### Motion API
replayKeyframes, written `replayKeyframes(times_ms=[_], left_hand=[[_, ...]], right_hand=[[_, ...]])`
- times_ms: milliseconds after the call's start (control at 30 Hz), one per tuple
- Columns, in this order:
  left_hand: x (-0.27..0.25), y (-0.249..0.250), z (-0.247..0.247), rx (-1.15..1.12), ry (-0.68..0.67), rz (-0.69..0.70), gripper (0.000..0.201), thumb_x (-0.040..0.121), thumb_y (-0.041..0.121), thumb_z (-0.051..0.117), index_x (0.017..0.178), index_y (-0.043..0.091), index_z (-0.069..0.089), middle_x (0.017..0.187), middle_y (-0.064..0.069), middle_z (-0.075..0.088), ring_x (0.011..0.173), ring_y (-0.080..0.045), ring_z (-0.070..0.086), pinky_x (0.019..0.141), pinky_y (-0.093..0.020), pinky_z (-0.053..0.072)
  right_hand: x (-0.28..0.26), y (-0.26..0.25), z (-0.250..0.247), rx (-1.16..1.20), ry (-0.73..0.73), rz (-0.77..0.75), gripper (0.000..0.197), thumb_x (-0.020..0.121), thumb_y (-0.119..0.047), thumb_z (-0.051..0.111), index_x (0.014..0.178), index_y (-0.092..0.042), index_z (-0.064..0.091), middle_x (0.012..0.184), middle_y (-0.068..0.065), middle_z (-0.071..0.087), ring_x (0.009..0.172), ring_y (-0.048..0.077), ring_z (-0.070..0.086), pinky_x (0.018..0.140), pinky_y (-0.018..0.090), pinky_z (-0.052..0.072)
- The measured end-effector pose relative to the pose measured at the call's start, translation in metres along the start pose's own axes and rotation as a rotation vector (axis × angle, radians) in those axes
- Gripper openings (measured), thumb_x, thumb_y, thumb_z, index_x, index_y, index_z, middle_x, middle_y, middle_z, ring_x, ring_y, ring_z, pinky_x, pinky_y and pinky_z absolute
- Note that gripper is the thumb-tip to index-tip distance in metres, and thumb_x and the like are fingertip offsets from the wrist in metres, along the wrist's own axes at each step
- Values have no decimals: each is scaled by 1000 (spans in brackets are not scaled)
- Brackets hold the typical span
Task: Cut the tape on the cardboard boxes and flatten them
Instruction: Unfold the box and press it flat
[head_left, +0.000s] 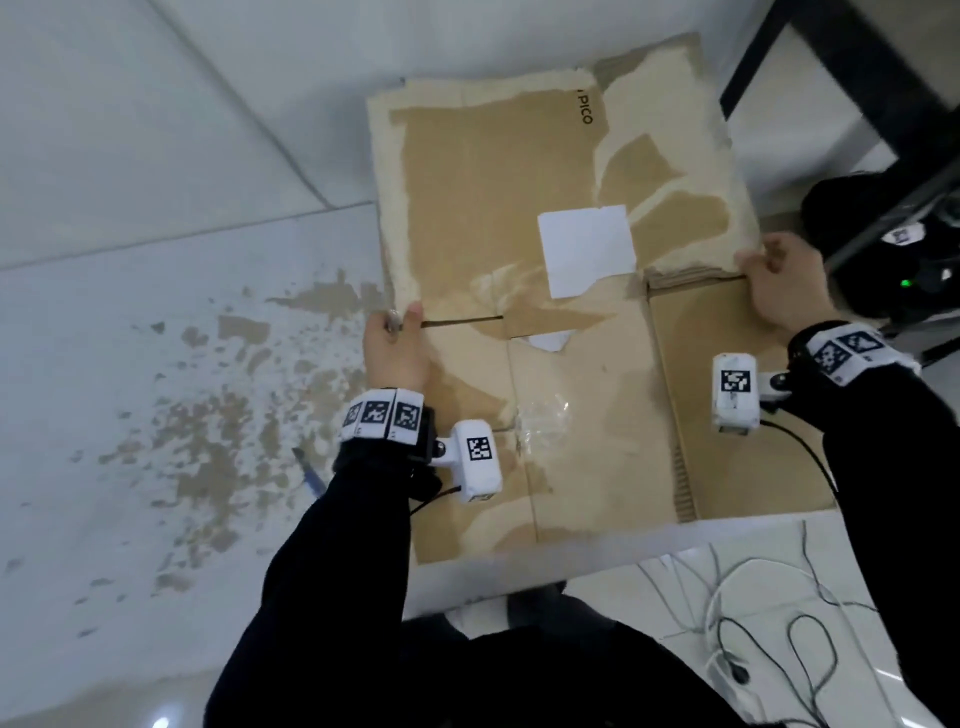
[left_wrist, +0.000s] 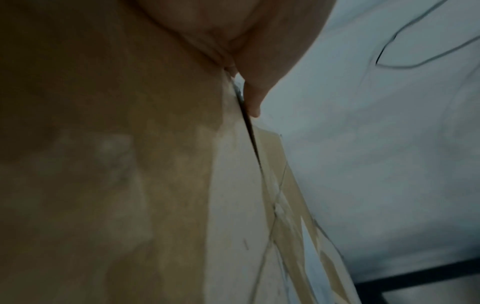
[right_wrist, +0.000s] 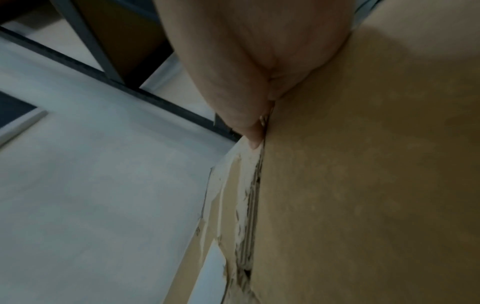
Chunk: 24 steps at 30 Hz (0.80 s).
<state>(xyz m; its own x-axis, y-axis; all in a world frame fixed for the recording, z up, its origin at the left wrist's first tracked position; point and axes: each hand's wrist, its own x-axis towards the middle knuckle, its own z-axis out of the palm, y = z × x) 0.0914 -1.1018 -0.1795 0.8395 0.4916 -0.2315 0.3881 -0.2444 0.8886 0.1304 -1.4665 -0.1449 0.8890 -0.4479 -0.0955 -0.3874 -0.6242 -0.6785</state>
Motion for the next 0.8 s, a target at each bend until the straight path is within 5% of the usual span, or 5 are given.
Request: replayKeyframes(times_ms=[267,367,433,567,800], left_hand=[[-5,14,113,37,-79,-134,19,101,24,45,98,5,48,95,-10,51,94,-26,53,65,-19,29],[-5,5,123,-22,0,-214,31,100,18,46,127,5,42,105,-11,54,101,-24,55,78,-19,34],[-8,1,127,4,6,-195,44,96,13,52,136,8,34,106,-8,53,95,-21,54,83,-22,40],[-13,-14,130,363,-138,-101,88,77,30,76,146,11,25,146,-14,30,135,-31,29,108,-40,30],[-13,-18,129,886,-322,-34,109,81,64,57,152,8,-4,161,-5,6,143,-34,16,115,-49,9]], right_hand=[[51,54,-21,-87,115,-15,36,92,-12,53,128,-5,49,118,20,61,110,34,56,94,34,40],[51,69,-5,-186,23,-98,44,87,-2,48,131,-2,45,127,25,51,116,39,48,98,41,37],[45,77,10,-293,-98,-49,50,87,-14,52,135,-4,43,139,22,39,128,39,36,107,46,32],[16,86,38,-454,-401,59,82,87,-51,51,149,-11,15,157,17,6,144,35,4,116,54,9],[-10,88,54,-557,-585,73,116,72,-79,49,146,-27,-23,150,11,-37,138,31,-34,109,62,-12]])
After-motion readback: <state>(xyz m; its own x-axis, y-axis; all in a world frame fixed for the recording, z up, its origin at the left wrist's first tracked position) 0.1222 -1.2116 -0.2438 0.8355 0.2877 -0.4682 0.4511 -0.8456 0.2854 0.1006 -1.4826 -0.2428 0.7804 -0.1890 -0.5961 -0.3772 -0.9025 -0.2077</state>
